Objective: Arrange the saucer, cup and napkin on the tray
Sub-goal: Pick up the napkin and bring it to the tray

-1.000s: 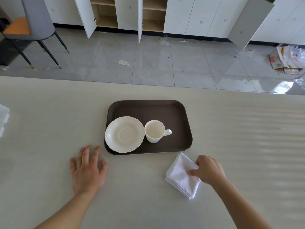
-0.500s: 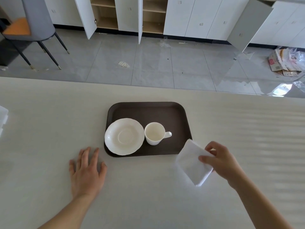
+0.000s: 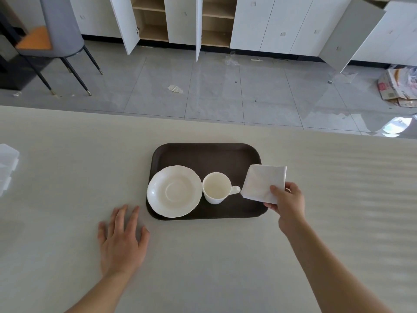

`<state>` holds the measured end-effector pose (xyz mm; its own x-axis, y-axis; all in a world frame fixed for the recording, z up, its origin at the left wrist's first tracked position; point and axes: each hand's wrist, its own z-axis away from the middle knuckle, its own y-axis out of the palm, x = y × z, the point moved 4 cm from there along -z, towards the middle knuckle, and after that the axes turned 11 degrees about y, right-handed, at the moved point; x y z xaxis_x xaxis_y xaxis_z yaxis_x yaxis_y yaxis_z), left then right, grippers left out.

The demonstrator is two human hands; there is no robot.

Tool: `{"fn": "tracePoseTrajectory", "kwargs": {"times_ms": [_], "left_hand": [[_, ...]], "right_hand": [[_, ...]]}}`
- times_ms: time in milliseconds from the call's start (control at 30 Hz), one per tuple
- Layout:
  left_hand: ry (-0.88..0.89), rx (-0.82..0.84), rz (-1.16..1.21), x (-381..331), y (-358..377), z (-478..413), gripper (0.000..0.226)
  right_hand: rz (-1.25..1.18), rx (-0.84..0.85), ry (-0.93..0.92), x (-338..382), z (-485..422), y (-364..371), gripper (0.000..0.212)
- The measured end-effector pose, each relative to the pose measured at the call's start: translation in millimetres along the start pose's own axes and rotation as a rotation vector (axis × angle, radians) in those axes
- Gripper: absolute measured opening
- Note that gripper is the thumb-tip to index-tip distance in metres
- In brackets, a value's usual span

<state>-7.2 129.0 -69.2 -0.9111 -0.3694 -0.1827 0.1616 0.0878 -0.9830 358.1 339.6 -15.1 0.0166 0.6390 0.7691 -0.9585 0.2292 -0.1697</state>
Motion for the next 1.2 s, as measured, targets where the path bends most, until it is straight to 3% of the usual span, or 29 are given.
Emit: {"fn": "tracePoseTrajectory", "kwargs": {"times_ms": [167, 400, 700, 867, 1200], "left_hand": [[0.007, -0.008, 0.001, -1, -1, 0, 0.063], [0.004, -0.009, 0.007, -1, -1, 0, 0.063], [-0.005, -0.001, 0.011, -2, -3, 0, 0.064], [-0.005, -0.004, 0.01, -2, -3, 0, 0.064], [0.0, -0.012, 0.005, 0, -1, 0, 0.062]], "right_hand": [[0.017, -0.023, 0.026, -8, -1, 11, 0.018], [0.443, -0.054, -0.069, -1, 4, 1, 0.008], [0.37, -0.044, -0.035, -18, 22, -13, 0.026], [0.362, -0.078, -0.13, -17, 38, -15, 0.008], [0.502, 0.029, -0.33, 33, 52, 32, 0.014]]}}
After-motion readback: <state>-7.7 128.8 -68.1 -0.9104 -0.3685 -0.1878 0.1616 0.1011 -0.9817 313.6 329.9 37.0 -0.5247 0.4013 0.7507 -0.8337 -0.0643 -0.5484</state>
